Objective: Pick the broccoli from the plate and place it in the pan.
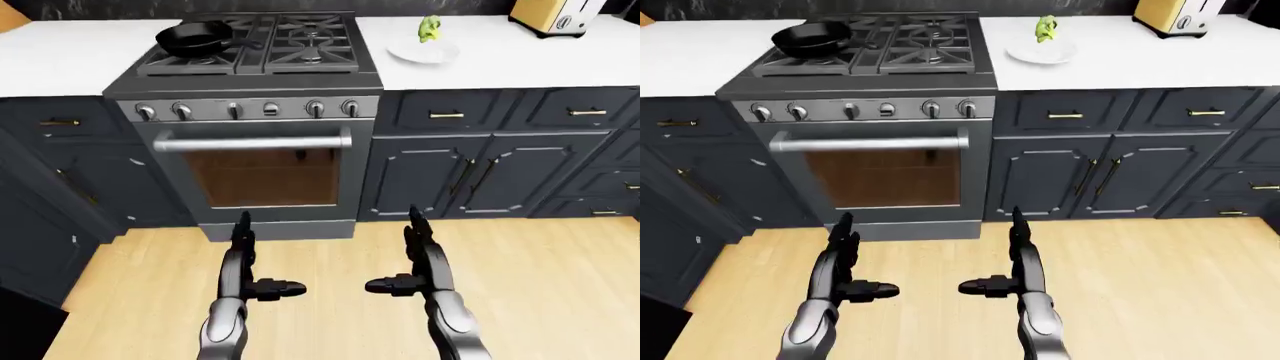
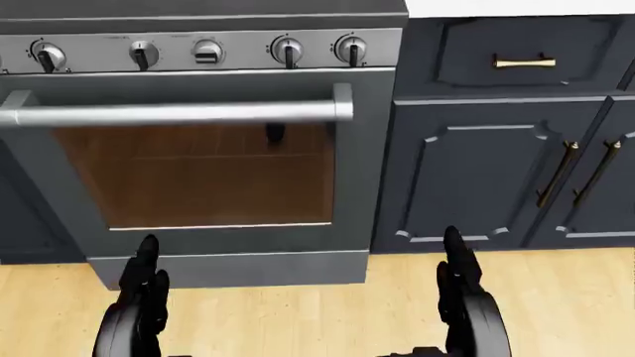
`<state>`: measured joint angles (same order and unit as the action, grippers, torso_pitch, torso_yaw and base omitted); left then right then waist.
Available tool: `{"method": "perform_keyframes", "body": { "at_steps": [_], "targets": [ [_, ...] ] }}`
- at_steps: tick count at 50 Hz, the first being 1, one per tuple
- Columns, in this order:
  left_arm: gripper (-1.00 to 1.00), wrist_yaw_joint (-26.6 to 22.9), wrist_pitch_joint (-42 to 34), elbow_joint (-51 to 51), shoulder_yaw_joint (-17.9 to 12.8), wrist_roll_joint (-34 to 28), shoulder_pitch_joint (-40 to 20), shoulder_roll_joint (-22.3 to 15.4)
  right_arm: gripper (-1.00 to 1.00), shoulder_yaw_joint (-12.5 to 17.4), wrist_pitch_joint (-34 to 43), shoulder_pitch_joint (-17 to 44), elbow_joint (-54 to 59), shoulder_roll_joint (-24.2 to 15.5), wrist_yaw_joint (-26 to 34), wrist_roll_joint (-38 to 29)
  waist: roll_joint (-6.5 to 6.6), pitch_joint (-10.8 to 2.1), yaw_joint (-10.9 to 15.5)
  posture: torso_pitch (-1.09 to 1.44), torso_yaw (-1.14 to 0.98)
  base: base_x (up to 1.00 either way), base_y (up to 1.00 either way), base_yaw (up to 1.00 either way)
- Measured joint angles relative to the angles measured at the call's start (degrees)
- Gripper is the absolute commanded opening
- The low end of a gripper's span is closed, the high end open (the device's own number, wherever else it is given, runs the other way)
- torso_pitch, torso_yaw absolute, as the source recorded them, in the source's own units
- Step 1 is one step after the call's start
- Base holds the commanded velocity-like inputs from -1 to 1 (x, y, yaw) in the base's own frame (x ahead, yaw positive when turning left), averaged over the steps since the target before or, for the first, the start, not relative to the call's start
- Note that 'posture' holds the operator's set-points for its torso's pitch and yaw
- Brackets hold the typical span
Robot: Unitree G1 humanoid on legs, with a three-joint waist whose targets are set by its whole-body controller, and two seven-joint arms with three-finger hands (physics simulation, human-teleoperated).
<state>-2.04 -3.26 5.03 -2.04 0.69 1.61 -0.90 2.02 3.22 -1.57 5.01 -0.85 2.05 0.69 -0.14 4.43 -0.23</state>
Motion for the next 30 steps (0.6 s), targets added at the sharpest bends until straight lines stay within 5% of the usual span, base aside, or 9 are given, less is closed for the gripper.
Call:
{"method": "perform_keyframes", "body": {
  "at_steps": [3,5,22,30],
  "targets": [
    [1.00,-0.2,2.8,-1.3,-0.6,0.6,-1.7,-0.3,1.00,0.2,-1.6,0.8,-3.5,-0.3,-0.2,-0.2,-0.19,-3.47,0.3,0.00,0.00,0.00,0.00,0.00],
    [1.00,-0.2,3.9,-2.1,-0.6,0.7,-1.4,-0.2,1.00,0.1,-2.6,0.6,-4.2,-0.1,-0.4,-0.6,-0.59,-2.35,0.4,0.00,0.00,0.00,0.00,0.00],
    [1.00,-0.4,4.4,-0.1,-0.6,0.7,-1.2,-0.3,1.00,0.0,-1.6,0.3,-3.3,-0.2,-1.0,-1.9,-0.25,-4.13,0.4,0.00,0.00,0.00,0.00,0.00],
    [1.00,0.3,-1.2,-4.4,-1.2,0.6,-4.5,-0.8,1.00,0.0,5.7,2.3,-10.9,-0.5,-1.7,-3.9,-0.26,-4.03,0.5,0.00,0.00,0.00,0.00,0.00]
  ]
}}
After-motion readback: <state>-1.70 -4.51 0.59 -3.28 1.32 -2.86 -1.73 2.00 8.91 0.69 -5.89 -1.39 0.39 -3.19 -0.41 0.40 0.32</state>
